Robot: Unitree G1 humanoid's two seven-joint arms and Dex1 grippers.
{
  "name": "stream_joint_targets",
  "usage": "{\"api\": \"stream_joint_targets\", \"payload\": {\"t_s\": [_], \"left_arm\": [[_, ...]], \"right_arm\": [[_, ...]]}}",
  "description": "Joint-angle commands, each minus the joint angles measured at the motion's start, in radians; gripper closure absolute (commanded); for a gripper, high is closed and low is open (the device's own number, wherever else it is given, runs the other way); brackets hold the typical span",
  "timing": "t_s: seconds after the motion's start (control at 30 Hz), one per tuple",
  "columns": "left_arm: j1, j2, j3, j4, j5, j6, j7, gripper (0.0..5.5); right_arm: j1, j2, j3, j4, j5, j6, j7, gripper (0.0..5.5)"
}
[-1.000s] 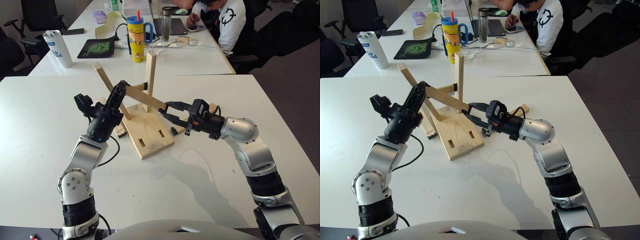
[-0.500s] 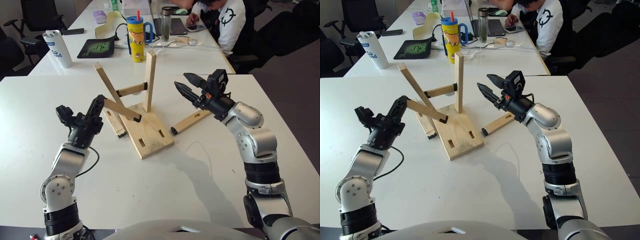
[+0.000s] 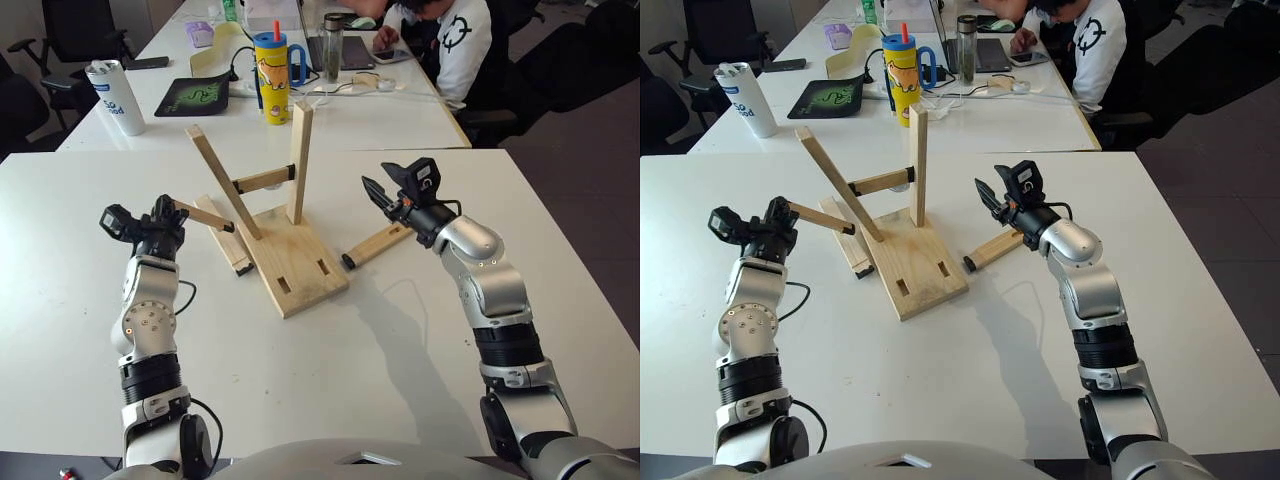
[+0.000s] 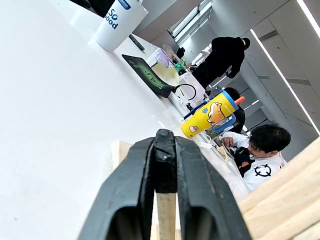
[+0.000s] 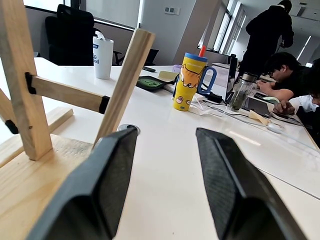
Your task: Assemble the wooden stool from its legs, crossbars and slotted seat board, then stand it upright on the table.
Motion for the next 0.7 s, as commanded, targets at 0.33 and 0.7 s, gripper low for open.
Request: {"api": "stream_joint_targets", "payload": {"t_s": [0.33,0.7], "left_arm": [[0.02,-0.02,-0.034,-0.046,0.151,0.122,0.164,5.06],[0.07,0.123,-0.082,-0.211,0.279,0.19,0.011,5.06]], "right_arm": [[0.001,0.003,-0.001,0.023,-0.026,-0.03,-0.004,3.33],[0.017,0.008,-0.003,0.011,-0.043,-0.044,-0.006,3.33]]}}
